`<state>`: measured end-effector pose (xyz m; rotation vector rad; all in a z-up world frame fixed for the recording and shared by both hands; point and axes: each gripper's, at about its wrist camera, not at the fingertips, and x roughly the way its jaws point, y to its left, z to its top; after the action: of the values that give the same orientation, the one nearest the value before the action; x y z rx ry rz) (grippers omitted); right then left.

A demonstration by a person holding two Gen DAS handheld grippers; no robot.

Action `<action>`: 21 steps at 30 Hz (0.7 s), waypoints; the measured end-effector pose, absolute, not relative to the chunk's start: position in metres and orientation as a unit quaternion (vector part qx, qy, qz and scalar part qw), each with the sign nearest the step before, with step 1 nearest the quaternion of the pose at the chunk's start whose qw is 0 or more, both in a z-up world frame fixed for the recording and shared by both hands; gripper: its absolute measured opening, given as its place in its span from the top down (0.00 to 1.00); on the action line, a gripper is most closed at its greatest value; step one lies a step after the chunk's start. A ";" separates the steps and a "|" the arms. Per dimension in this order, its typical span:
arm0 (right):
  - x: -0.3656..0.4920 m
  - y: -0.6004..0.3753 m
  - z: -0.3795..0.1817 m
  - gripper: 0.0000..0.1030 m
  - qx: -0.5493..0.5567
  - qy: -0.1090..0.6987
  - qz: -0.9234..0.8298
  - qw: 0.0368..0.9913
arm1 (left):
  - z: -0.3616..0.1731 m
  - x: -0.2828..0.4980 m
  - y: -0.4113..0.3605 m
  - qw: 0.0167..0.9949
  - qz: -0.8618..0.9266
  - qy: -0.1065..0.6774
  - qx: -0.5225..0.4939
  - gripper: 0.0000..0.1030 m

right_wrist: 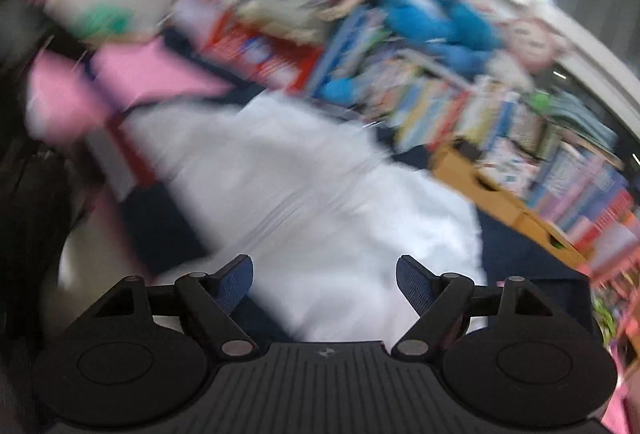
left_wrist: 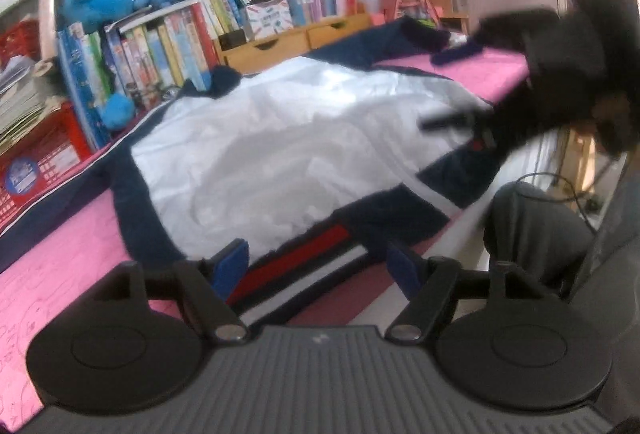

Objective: Fold clothes

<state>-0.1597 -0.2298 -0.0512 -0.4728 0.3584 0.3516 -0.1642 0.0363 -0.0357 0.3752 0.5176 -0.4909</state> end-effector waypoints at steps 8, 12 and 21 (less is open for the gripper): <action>-0.171 -0.231 -0.051 0.22 -0.232 0.218 0.304 0.898 | -0.037 -0.132 0.039 0.932 -0.182 0.232 0.213 0.20; -0.170 -0.213 -0.066 0.13 -0.247 0.229 0.311 0.889 | -0.015 -0.109 0.040 0.951 -0.161 0.208 0.164 0.20; -0.137 -0.228 -0.042 0.21 -0.140 0.203 0.174 0.953 | -0.007 -0.144 0.031 0.935 -0.255 0.191 0.154 0.21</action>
<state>-0.1373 -0.2280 -0.0416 -0.2854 0.4131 0.3539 -0.1437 0.0307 -0.0073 0.3157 0.3910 -0.5222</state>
